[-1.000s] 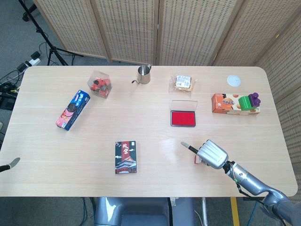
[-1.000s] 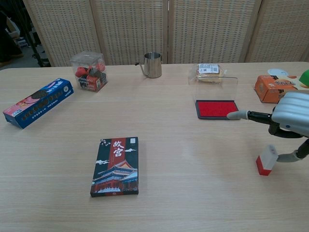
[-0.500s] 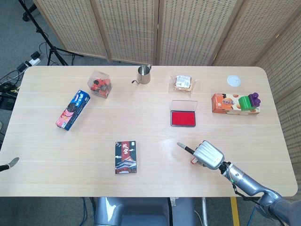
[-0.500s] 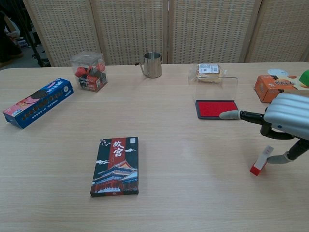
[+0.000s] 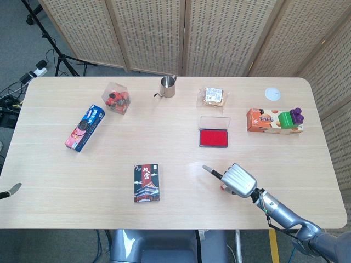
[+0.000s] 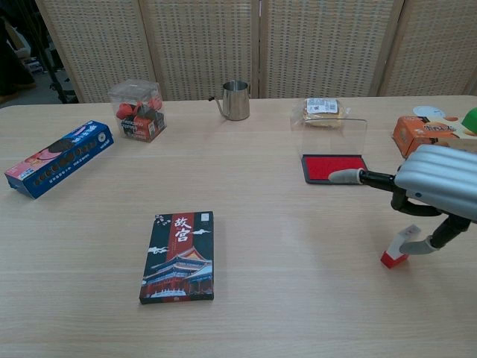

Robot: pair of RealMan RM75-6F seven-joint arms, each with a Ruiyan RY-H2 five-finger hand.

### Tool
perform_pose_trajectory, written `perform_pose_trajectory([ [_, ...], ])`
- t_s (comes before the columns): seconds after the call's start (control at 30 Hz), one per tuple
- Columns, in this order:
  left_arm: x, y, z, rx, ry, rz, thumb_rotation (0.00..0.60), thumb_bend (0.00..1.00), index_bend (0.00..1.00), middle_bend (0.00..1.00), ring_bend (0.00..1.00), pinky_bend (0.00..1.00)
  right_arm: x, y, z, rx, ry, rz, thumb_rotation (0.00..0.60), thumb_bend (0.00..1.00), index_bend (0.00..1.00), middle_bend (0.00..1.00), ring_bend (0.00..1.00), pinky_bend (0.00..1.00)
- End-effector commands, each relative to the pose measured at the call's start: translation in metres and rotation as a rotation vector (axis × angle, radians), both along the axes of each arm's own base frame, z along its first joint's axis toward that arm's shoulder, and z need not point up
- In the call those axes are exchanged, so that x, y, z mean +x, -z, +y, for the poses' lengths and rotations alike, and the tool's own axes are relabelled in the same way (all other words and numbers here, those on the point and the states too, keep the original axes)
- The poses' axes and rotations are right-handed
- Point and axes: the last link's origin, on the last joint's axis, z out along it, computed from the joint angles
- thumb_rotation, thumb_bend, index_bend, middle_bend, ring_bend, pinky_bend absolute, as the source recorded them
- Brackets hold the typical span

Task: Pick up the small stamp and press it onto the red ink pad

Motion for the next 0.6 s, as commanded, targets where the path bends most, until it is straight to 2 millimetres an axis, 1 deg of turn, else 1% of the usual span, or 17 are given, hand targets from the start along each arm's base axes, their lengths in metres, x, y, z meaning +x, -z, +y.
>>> perform_pose_trajectory([
  [0.03, -0.0002, -0.0001, 0.0001, 0.000, 0.000, 0.000, 0.600, 0.00, 0.00, 0.00, 0.00, 0.00, 0.0004, 0.0001, -0.0001, -0.001, 0.009, -0.005, 0.600, 0.00, 0.00, 0.94, 1.00, 1.00],
  [0.37, -0.0001, 0.0004, -0.0001, 0.000, -0.001, 0.001, 0.600, 0.00, 0.00, 0.00, 0.00, 0.00, -0.0013, -0.0006, -0.0039, -0.021, 0.034, -0.006, 0.600, 0.00, 0.00, 0.94, 1.00, 1.00],
  [0.6, -0.0002, 0.0011, 0.0000, -0.003, -0.002, 0.003, 0.600, 0.00, 0.00, 0.00, 0.00, 0.00, -0.0023, -0.0054, 0.0035, 0.016, 0.059, -0.013, 0.600, 0.00, 0.00, 0.94, 1.00, 1.00],
])
